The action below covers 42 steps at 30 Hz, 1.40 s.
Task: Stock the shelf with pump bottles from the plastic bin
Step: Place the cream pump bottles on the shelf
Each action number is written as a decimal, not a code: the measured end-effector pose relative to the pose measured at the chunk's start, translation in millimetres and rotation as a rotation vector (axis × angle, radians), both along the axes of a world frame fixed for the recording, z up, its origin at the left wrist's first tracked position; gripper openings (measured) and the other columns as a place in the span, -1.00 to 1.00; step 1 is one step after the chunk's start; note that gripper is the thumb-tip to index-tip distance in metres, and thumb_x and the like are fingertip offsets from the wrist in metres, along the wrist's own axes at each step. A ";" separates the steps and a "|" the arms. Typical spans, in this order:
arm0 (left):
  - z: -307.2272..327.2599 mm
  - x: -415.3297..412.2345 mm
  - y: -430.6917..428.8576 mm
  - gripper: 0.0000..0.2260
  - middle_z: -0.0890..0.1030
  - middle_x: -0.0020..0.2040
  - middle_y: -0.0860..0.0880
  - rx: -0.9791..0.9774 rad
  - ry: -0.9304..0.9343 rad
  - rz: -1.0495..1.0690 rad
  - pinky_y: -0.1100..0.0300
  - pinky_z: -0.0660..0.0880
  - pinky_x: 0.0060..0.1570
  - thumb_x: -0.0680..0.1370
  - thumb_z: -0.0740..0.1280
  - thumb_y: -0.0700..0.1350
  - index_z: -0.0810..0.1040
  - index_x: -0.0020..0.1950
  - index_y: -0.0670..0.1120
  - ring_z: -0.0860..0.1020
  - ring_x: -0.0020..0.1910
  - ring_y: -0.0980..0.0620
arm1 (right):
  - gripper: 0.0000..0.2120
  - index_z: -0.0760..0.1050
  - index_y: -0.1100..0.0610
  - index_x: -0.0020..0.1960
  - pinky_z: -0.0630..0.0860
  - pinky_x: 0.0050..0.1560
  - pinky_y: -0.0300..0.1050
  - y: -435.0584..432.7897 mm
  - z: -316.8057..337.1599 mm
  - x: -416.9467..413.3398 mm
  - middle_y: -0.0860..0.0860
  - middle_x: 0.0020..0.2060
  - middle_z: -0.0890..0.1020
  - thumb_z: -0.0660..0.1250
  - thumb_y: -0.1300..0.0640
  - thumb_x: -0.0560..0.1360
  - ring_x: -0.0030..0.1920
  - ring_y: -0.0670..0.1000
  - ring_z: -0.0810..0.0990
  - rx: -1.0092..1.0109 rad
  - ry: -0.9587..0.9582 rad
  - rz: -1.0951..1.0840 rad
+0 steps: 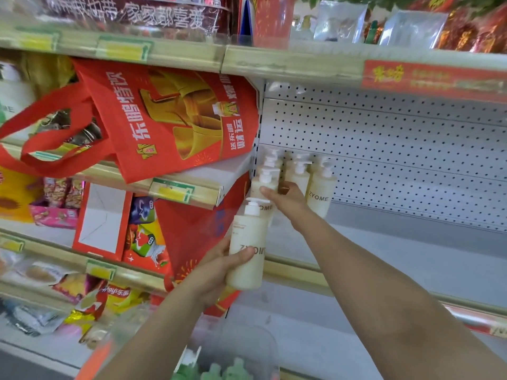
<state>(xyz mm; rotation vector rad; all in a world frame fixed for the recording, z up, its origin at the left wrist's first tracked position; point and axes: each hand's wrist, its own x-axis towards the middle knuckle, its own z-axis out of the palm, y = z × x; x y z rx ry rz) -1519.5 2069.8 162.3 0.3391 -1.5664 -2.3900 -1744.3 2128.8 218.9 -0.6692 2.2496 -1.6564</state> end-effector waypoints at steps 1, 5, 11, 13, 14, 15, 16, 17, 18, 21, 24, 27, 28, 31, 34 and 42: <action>2.0 -1.3 1.1 -0.45 0.64 0.18 -0.20 -0.002 -0.008 -0.004 -0.03 0.60 0.01 0.37 0.49 -0.11 0.48 0.34 -0.11 0.64 0.10 -0.13 | -0.12 0.38 0.10 0.42 0.53 0.28 0.06 6.9 4.4 5.0 -0.03 0.25 0.56 0.54 -0.31 0.26 0.23 0.02 0.56 -0.017 -0.007 -0.013; 10.4 -8.6 11.8 -0.40 0.64 0.18 -0.21 0.001 -0.047 -0.001 -0.11 0.58 0.11 0.34 0.52 -0.07 0.49 0.33 -0.19 0.63 0.14 -0.17 | -0.47 0.57 0.13 0.21 0.64 0.11 -0.02 40.8 25.1 37.7 0.05 0.13 0.67 0.42 -0.26 0.46 0.09 0.02 0.66 -0.091 -0.141 0.043; 29.5 -22.2 32.9 -0.55 0.67 0.15 -0.19 -0.015 -0.041 -0.077 0.03 0.61 -0.10 0.48 0.46 -0.02 0.53 0.29 -0.21 0.65 0.09 -0.12 | -0.56 0.58 0.10 0.26 0.59 0.16 -0.02 96.1 35.8 81.2 0.06 0.14 0.69 0.38 -0.16 0.52 0.14 0.06 0.67 0.038 -0.227 0.346; 35.6 -25.9 40.0 -0.58 0.66 0.16 -0.15 -0.010 -0.051 -0.109 -0.01 0.61 -0.04 0.51 0.39 0.03 0.55 0.29 -0.16 0.64 0.11 -0.10 | -0.60 0.55 0.09 0.30 0.57 0.13 -0.04 108.6 36.8 81.4 0.04 0.16 0.68 0.43 -0.04 0.51 0.17 0.06 0.66 0.046 -0.222 0.374; 37.6 -28.4 42.6 -0.58 0.66 0.17 -0.14 -0.009 -0.058 -0.123 -0.03 0.61 -0.01 0.51 0.37 0.05 0.55 0.29 -0.14 0.64 0.14 -0.11 | -0.59 0.54 0.09 0.31 0.57 0.12 -0.05 113.6 38.3 79.6 0.04 0.17 0.68 0.45 0.00 0.51 0.17 0.06 0.66 0.039 -0.228 0.378; 40.2 -30.8 45.5 -0.60 0.66 0.17 -0.13 -0.010 -0.060 -0.138 -0.03 0.61 0.01 0.53 0.35 0.06 0.55 0.29 -0.14 0.63 0.14 -0.10 | -0.59 0.53 0.10 0.31 0.57 0.12 -0.05 117.7 40.1 76.5 0.04 0.17 0.68 0.45 0.02 0.51 0.17 0.06 0.66 0.039 -0.232 0.380; 42.0 -33.7 47.4 -0.62 0.66 0.17 -0.13 -0.013 -0.062 -0.153 -0.03 0.60 0.02 0.56 0.33 0.05 0.55 0.29 -0.14 0.63 0.13 -0.09 | -0.59 0.53 0.11 0.31 0.58 0.13 -0.04 121.2 42.0 73.0 0.05 0.16 0.69 0.45 0.03 0.50 0.16 0.06 0.67 0.042 -0.231 0.381; 43.8 -36.4 48.9 -0.63 0.66 0.17 -0.12 -0.020 -0.060 -0.168 -0.04 0.60 0.06 0.58 0.31 0.04 0.55 0.29 -0.15 0.63 0.13 -0.08 | -0.58 0.54 0.13 0.30 0.58 0.15 -0.03 124.0 43.4 68.7 0.05 0.14 0.69 0.46 0.03 0.49 0.14 0.06 0.67 0.047 -0.224 0.378; 45.1 -40.1 49.5 -0.63 0.66 0.18 -0.12 -0.040 -0.052 -0.182 -0.07 0.57 0.13 0.59 0.31 0.04 0.55 0.30 -0.15 0.63 0.16 -0.08 | -0.55 0.56 0.16 0.28 0.58 0.16 -0.02 126.1 44.8 64.2 0.06 0.12 0.70 0.48 0.02 0.45 0.12 0.06 0.67 0.045 -0.220 0.371; 53.7 -55.0 46.9 -0.55 0.60 0.29 -0.05 -0.209 -0.024 -0.085 -0.01 0.45 0.31 0.57 0.35 0.08 0.47 0.39 -0.11 0.57 0.25 -0.01 | -0.48 0.60 0.21 0.22 0.58 0.09 -0.04 127.7 49.3 47.1 0.08 0.06 0.71 0.52 -0.01 0.35 0.07 0.06 0.68 0.028 -0.197 0.319; 65.7 -73.0 32.0 -0.37 0.40 0.36 0.07 -0.371 -0.025 0.279 0.14 0.36 0.27 0.52 0.43 0.07 0.29 0.52 0.00 0.40 0.34 0.07 | -0.58 0.60 0.18 0.20 0.59 0.05 -0.07 125.2 50.4 24.1 0.03 0.04 0.73 0.54 0.09 0.39 0.08 0.04 0.68 0.009 -0.164 0.231; 64.8 -99.8 9.6 -0.30 0.46 0.35 0.05 -0.546 -0.011 0.459 0.04 0.42 0.31 0.40 0.50 0.15 0.33 0.49 0.10 0.45 0.33 0.05 | -0.49 0.57 0.14 0.23 0.60 0.07 -0.05 118.5 45.4 -5.6 -0.01 0.05 0.72 0.61 0.14 0.32 0.10 0.01 0.68 0.014 -0.156 0.118; 61.4 -110.2 1.2 -0.27 0.49 0.34 0.03 -0.583 -0.036 0.509 -0.02 0.44 0.32 0.34 0.49 0.24 0.35 0.47 0.14 0.47 0.32 0.02 | -0.41 0.54 0.14 0.26 0.61 0.07 -0.05 114.9 43.4 -13.8 0.00 0.06 0.72 0.64 0.14 0.27 0.09 0.01 0.68 0.030 -0.150 0.089; 53.3 -138.2 -16.0 -0.29 0.49 0.32 -0.06 -0.627 -0.122 0.602 -0.12 0.45 0.29 0.32 0.41 0.31 0.36 0.44 0.16 0.46 0.31 -0.09 | -0.22 0.47 0.15 0.31 0.61 -0.02 -0.08 102.1 33.6 -32.4 0.01 0.08 0.69 0.70 0.13 0.16 0.07 0.01 0.67 0.091 -0.100 0.051; 56.6 -149.5 -16.2 -0.47 0.53 0.27 -0.10 -0.610 -0.147 0.628 -0.11 0.46 0.25 0.47 0.41 0.13 0.43 0.41 0.08 0.48 0.26 -0.15 | -0.15 0.40 0.12 0.33 0.61 0.09 -0.01 87.2 22.9 -40.4 0.00 0.15 0.63 0.71 0.09 0.15 0.13 0.02 0.62 0.123 -0.028 0.038; 44.8 -160.7 -16.3 -0.58 0.57 0.16 -0.03 -0.606 -0.175 0.677 -0.06 0.50 0.16 0.48 0.43 0.07 0.47 0.32 0.10 0.53 0.14 -0.10 | -0.07 0.27 0.07 0.46 0.51 0.20 -0.08 68.6 18.5 -45.1 -0.05 0.24 0.52 0.66 -0.04 0.23 0.23 0.01 0.52 0.255 0.177 0.065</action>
